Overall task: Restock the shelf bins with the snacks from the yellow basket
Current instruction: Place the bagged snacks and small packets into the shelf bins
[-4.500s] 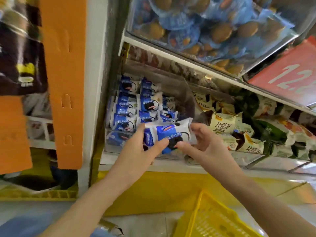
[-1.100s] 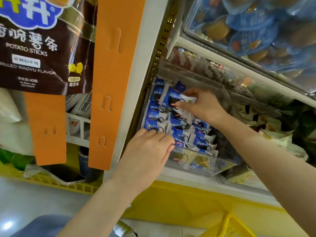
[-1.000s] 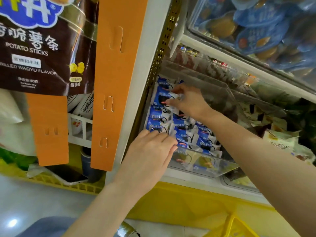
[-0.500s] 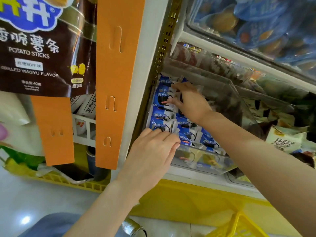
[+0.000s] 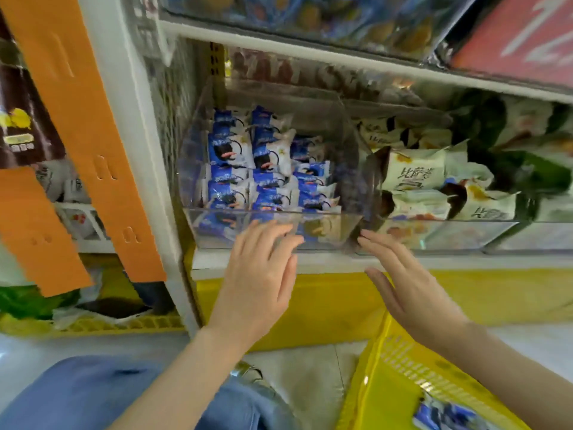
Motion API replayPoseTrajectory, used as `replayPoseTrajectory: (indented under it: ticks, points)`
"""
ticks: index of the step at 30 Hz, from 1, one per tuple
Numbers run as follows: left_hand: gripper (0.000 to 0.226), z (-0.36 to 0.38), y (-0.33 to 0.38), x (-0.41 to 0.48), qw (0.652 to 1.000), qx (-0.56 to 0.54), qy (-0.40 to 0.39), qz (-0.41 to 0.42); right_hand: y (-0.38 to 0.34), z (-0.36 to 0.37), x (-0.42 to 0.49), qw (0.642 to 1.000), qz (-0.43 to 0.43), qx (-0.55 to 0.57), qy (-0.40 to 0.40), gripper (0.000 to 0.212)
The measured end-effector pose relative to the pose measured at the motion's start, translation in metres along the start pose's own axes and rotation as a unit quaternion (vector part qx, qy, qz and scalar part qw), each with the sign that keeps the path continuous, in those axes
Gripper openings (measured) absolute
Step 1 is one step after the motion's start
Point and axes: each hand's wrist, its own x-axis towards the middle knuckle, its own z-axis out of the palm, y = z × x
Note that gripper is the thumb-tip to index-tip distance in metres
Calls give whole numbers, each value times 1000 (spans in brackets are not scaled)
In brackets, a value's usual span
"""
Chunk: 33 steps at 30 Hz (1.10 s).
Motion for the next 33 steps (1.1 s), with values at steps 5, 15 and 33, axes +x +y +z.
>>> replayPoseTrajectory:
  ticks: [5,15,33]
  points:
    - [31,59,48,-38,983,-81,-159,-38,48,21,-98,989,147,27,13,54]
    - [41,207,100,-76,866,-152,-413,-237,157,123,-298,817,503,81,-270,45]
    - [20,232,107,-91,837,-284,-344,-317,164,202,-333,735,573,94,-351,56]
